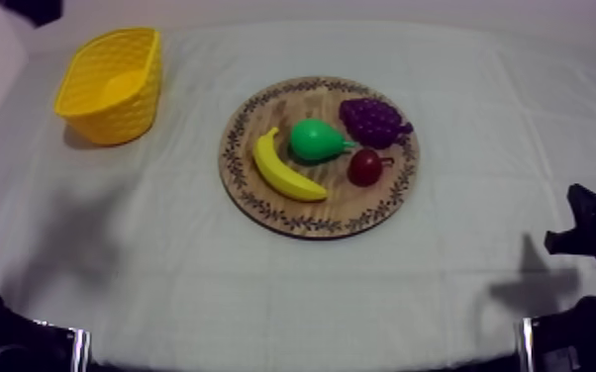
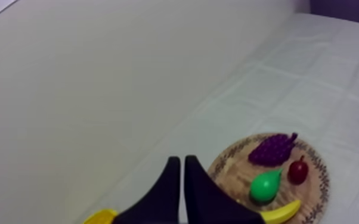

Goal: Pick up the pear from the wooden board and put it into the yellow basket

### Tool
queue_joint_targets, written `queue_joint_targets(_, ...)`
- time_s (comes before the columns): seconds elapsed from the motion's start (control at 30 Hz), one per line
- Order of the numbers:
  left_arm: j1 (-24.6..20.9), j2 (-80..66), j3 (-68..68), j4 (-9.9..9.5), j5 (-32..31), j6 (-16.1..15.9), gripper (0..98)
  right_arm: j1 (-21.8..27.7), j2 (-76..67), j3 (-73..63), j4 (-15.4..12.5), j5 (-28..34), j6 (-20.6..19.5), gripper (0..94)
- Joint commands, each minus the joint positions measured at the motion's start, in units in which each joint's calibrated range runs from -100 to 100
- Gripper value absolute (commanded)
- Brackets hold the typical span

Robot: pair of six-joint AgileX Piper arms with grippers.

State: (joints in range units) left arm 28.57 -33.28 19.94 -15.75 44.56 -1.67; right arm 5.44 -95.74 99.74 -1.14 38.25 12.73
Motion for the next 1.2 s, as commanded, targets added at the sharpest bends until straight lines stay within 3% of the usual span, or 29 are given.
queue_joint_targets(0.0, 0.7, 10.0, -7.2, 1.12, -0.2, -0.7, 0.1, 0.0, 0.0, 0.0, 0.0, 0.0, 0.0, 0.3)
queue_joint_targets(0.3, -1.0, 28.2, -8.1, 8.07, -6.0, -4.9, 0.1, 0.0, 0.0, 0.0, 0.0, 0.0, 0.0, 0.3)
queue_joint_targets(0.47, -1.8, 34.7, -4.9, 10.99, -8.5, -6.6, 0.1, 0.0, 0.0, 0.0, 0.0, 0.0, 0.0, 0.3)
queue_joint_targets(0.93, -2.0, 37.6, -0.3, 14.91, -11.1, -8.8, 0.2, 0.0, 0.0, 0.0, 0.0, 0.0, 0.0, 0.3)
queue_joint_targets(1.17, -1.4, 36.8, 2.0, 17.53, -11.5, -11.9, 1.0, 0.0, 0.0, 0.0, 0.0, 0.0, 0.0, 0.3)
